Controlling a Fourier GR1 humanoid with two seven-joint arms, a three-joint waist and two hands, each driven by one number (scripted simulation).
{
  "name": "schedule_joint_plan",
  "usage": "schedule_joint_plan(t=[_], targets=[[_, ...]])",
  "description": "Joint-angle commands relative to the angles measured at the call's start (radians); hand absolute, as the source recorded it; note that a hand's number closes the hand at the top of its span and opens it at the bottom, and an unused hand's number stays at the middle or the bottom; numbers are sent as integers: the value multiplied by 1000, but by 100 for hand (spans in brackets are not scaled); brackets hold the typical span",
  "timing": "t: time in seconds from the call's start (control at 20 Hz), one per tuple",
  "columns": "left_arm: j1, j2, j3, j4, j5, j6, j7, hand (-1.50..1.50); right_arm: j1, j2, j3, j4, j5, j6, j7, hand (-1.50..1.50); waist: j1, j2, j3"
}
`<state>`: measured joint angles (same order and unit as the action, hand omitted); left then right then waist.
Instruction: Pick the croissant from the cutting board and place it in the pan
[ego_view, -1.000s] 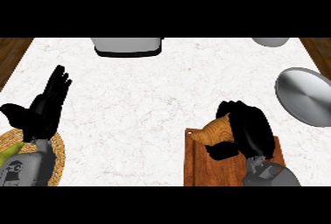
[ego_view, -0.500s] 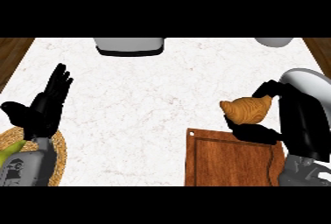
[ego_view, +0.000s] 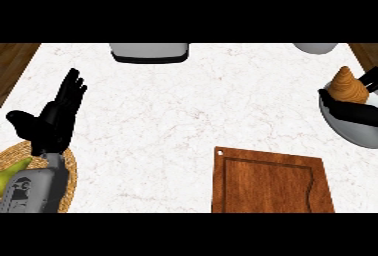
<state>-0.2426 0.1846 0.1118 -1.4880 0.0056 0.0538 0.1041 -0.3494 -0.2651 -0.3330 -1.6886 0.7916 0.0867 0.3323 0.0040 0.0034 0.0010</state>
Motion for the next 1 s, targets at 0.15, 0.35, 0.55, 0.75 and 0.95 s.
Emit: schedule_joint_plan(t=[0.15, 0.35, 0.55, 0.75, 0.95], targets=[[39, -8, -6, 25, -3, -20, -69, 0, -45, -167, -177, 455, -41, -184, -326, 150, 13, 6, 1], [-6, -16, -16, -9, 2, -9, 2, 0, -121, -305, -205, 716, 47, -273, -413, 150, 34, 12, 2], [-3, -41, -37, 32, -23, 0, -53, 0, -219, -337, -230, 976, 60, -409, -517, 150, 48, 19, 4], [-12, -17, -31, 7, -13, -20, -32, 0, -267, -392, -277, 1153, 34, -452, -602, 150, 59, 22, 6], [-34, -37, -32, 47, -20, -2, -39, 0, -335, -402, -338, 1249, -55, -375, -646, 150, 54, 25, 6]])
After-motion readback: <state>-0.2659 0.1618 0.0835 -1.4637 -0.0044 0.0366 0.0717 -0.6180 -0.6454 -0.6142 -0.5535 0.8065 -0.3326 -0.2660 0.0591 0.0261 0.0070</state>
